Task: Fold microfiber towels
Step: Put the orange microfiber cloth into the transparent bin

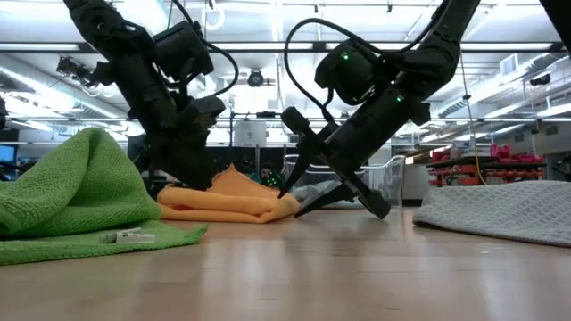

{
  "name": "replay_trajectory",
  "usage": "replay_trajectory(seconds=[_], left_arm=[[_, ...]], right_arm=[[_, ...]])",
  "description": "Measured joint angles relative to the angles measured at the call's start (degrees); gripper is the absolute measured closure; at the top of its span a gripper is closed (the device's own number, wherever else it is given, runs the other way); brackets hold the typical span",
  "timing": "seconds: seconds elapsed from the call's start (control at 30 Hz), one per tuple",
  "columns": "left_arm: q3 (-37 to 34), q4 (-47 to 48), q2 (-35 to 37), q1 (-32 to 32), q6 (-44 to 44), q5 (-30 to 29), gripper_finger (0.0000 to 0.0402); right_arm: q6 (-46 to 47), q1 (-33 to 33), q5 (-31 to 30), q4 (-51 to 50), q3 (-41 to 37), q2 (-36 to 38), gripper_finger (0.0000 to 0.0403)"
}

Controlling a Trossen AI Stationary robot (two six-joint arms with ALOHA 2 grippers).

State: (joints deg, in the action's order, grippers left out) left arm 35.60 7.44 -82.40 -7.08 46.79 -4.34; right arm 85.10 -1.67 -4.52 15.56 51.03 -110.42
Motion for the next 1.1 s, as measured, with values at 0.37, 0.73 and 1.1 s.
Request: replay_trajectory(seconds=[0.37, 0.73, 1.1], left_arm=[[0.0, 1.8, 0.0, 0.0, -1.0, 0.0, 0.0308], [0.0, 1.9, 0.0, 0.0, -1.1, -0.1, 0.0313], [0.0, 2.0, 0.0, 0.0, -0.7, -0.1, 0.031]], right_arm=[[-1.3, -0.6, 1.1, -1.7, 0.0, 0.4, 0.0244], [-0.9, -2.2, 3.1, 2.2, -0.1, -1.3, 0.0211], [-3.7, -2.5, 3.3, -0.3, 5.7, -3.5, 0.0198]])
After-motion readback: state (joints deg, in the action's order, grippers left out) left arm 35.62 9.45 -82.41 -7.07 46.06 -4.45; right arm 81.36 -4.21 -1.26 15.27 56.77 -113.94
